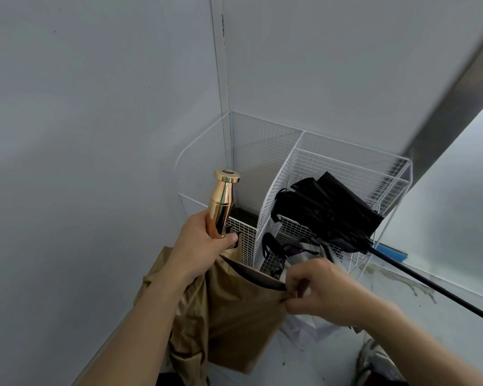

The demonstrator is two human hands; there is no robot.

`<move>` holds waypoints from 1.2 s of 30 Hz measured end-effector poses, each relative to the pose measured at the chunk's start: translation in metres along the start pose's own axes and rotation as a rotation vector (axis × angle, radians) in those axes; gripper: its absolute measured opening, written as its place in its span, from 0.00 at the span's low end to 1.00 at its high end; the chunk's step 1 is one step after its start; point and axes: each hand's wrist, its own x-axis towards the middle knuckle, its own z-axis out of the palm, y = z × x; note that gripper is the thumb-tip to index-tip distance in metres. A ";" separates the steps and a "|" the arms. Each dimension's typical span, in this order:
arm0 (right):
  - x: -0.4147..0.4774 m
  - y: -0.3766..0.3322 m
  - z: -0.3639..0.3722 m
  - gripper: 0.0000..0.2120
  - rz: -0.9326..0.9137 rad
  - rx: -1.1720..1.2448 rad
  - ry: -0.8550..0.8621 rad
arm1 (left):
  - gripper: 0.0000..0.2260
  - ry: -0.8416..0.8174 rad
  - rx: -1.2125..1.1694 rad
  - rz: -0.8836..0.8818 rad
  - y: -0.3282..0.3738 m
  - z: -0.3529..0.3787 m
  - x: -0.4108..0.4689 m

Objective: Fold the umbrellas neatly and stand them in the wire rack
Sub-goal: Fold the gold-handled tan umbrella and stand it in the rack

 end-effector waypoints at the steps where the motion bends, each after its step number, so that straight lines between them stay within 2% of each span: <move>1: 0.001 0.001 -0.001 0.11 -0.009 0.112 0.038 | 0.12 -0.009 -0.032 -0.017 -0.001 -0.001 0.001; 6: 0.003 0.003 -0.014 0.07 0.036 0.690 0.329 | 0.10 -0.019 -0.419 -0.125 0.004 -0.003 0.003; 7: 0.004 0.003 -0.015 0.10 0.062 0.777 0.341 | 0.10 -0.027 -0.475 -0.142 0.006 -0.002 0.002; 9: 0.004 -0.001 -0.013 0.18 0.122 0.907 0.249 | 0.10 -0.031 -0.542 -0.169 0.007 0.001 0.003; 11: 0.007 -0.004 -0.003 0.16 0.164 0.957 0.171 | 0.10 -0.028 -0.596 -0.178 0.008 0.002 0.003; 12: 0.009 -0.004 0.002 0.14 0.188 0.972 0.194 | 0.11 -0.028 -0.628 -0.175 0.007 0.002 0.004; 15: 0.018 -0.001 0.016 0.18 0.229 0.930 0.448 | 0.12 -0.093 -0.714 -0.158 0.007 0.003 0.004; 17: 0.022 -0.002 0.021 0.19 0.189 0.769 0.590 | 0.15 -0.184 -0.776 -0.161 0.010 0.005 0.001; 19: 0.024 -0.005 0.029 0.20 0.135 0.588 0.643 | 0.12 -0.251 -0.888 -0.173 0.014 0.009 -0.003; 21: 0.026 -0.004 0.036 0.16 0.150 0.539 0.619 | 0.09 -0.267 -0.979 -0.179 0.019 0.013 -0.008; 24: 0.027 0.004 0.035 0.03 0.242 0.379 0.603 | 0.13 -0.220 -0.981 -0.211 0.021 0.012 -0.008; 26: 0.022 0.004 0.025 0.05 0.243 0.298 0.715 | 0.13 -0.140 -0.967 -0.275 0.017 0.007 -0.003; 28: 0.013 -0.006 0.017 0.05 0.093 0.339 0.897 | 0.13 -0.028 -0.955 -0.325 0.012 0.004 0.003; 29: 0.008 -0.012 0.015 0.05 -0.013 0.344 0.934 | 0.13 0.028 -0.958 -0.333 0.009 0.003 0.005; 30: 0.004 -0.019 0.016 0.07 -0.106 0.318 0.901 | 0.12 0.073 -0.967 -0.336 0.008 0.002 0.007; 32: -0.003 -0.030 0.025 0.18 -0.158 0.238 0.665 | 0.12 0.123 -0.989 -0.342 0.008 0.002 0.009; 34: -0.003 -0.031 0.034 0.34 -0.042 0.088 0.369 | 0.12 0.115 -1.042 -0.357 0.009 0.002 0.009; 35: -0.001 -0.029 0.036 0.40 0.036 0.059 0.253 | 0.11 0.094 -1.068 -0.364 0.010 0.002 0.008; 36: 0.001 -0.028 0.034 0.42 0.102 0.099 0.164 | 0.11 0.069 -1.083 -0.363 0.012 0.002 0.006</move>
